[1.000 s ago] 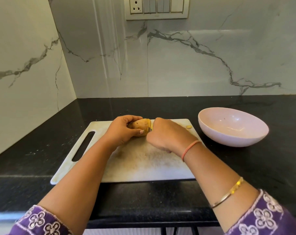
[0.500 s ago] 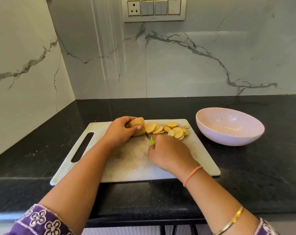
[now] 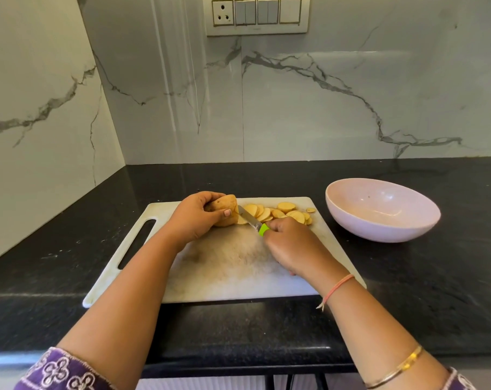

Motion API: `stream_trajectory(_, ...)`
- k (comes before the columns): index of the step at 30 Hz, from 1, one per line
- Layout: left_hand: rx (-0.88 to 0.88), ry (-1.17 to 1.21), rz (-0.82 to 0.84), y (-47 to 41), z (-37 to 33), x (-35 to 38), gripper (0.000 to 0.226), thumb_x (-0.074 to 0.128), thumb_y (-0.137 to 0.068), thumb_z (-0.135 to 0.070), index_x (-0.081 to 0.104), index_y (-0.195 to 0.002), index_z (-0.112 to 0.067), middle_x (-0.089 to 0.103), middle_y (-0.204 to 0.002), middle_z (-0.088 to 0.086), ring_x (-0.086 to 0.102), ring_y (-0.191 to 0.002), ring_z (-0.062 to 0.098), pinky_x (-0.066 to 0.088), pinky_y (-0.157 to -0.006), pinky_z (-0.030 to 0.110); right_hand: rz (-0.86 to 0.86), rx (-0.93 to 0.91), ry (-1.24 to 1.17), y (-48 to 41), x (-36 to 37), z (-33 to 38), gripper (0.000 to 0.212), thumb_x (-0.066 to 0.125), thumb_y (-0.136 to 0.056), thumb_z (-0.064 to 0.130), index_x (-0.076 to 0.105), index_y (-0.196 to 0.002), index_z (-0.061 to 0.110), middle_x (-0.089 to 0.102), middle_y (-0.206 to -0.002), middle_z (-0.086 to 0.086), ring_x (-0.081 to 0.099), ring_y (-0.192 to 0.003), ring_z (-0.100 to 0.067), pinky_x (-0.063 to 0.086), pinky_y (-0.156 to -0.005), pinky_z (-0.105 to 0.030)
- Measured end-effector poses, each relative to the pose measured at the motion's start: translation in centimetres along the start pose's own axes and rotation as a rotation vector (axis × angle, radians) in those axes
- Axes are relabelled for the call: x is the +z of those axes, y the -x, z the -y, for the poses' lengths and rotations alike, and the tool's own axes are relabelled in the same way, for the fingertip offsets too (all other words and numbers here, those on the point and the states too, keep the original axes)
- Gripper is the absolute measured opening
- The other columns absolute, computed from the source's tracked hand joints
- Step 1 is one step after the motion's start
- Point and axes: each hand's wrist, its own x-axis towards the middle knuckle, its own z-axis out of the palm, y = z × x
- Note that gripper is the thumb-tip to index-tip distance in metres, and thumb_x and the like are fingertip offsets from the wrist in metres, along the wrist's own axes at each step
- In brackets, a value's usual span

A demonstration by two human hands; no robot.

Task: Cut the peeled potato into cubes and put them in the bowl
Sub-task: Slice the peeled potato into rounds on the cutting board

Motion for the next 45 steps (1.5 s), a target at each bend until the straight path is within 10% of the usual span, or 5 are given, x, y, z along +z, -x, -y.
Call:
stream_trajectory(34,0.009,0.000,-0.032,-0.2,0.3,0.1,0.040,0.067,-0.087,-0.020,0.055,-0.125,-0.018,0.060,-0.119,0.001,0.057,-0.107,0.018,0.050,-0.095,0.035,-0.337,-0.283,0.372,0.1,1.5,3.6,0.039,0.032,-0.098,0.026,0.046,-0.134,0.018,0.065,-0.099,-0.005,0.059,-0.085,-0.021,0.044,-0.058,-0.028)
stream_trajectory(45,0.005,0.043,-0.042,-0.2,0.5,0.3,0.039,0.069,-0.085,-0.018,0.056,-0.122,-0.019,0.060,-0.111,-0.002,0.057,-0.099,0.014,0.050,-0.087,0.027,-0.352,-0.310,0.495,0.9,3.5,3.2,0.048,0.032,-0.099,0.025,0.028,-0.145,0.012,0.065,-0.096,-0.005,0.058,-0.078,-0.021,0.024,-0.043,-0.024)
